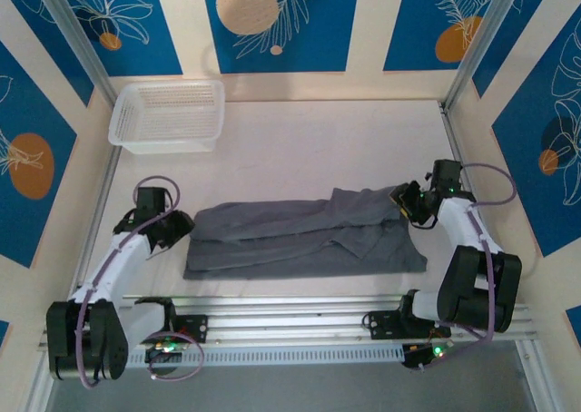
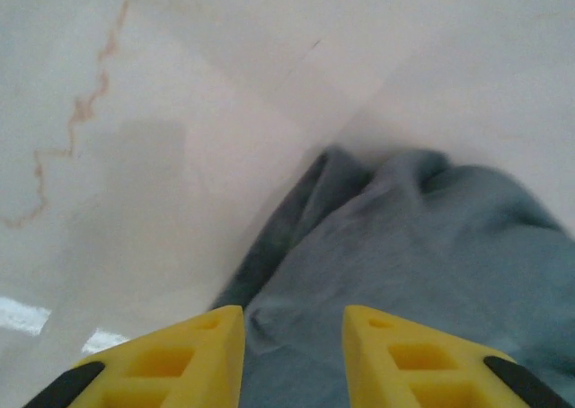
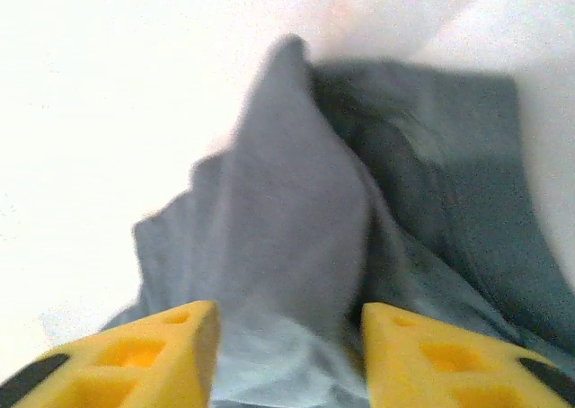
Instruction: Fold the inside-out t-shirt
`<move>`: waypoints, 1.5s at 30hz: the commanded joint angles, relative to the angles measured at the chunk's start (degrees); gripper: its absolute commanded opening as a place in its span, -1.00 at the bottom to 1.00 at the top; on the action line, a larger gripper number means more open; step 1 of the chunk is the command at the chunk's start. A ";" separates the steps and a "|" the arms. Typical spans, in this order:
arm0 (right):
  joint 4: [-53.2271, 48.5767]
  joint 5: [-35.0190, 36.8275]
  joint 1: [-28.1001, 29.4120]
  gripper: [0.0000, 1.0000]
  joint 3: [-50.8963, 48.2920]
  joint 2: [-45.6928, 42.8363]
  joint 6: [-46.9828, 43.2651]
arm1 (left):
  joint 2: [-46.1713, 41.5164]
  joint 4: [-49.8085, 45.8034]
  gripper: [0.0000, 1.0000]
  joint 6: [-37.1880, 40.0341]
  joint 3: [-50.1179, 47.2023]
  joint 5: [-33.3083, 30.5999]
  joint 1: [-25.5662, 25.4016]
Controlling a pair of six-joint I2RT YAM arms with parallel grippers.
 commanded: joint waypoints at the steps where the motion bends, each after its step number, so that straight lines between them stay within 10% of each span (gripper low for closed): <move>1: -1.16 -0.03 2.31 0.04 6.77 2.70 -3.33 | -1.38 -0.26 -0.30 3.10 5.62 -1.47 -3.01; 6: -6.13 10.36 8.95 0.46 16.72 13.30 -10.46 | -1.02 -1.15 -0.25 6.63 9.31 -5.78 -10.83; 13: -13.81 16.63 21.61 0.55 30.37 28.47 -16.84 | 2.29 0.27 -0.21 7.30 9.91 -9.36 -18.13; 24: -17.03 18.08 29.48 0.20 38.69 43.20 -10.65 | 8.08 -1.49 -0.12 8.76 11.31 -10.22 -19.31; 27: -16.63 18.07 29.37 -0.32 37.58 43.43 -9.41 | 8.11 -1.06 -0.12 8.42 10.39 -10.21 -19.35; 31: -16.36 16.32 28.57 -1.00 37.03 40.10 -8.54 | 7.63 -0.90 -0.11 8.21 9.97 -11.24 -19.38; 37: -13.12 15.42 28.36 -1.00 30.74 26.07 -5.71 | 8.39 -1.35 -0.11 8.68 10.68 -12.23 -19.39; 45: -3.71 23.14 31.06 -1.00 -2.33 -5.15 6.88 | 9.28 -0.14 -0.11 8.49 10.17 -11.07 -19.33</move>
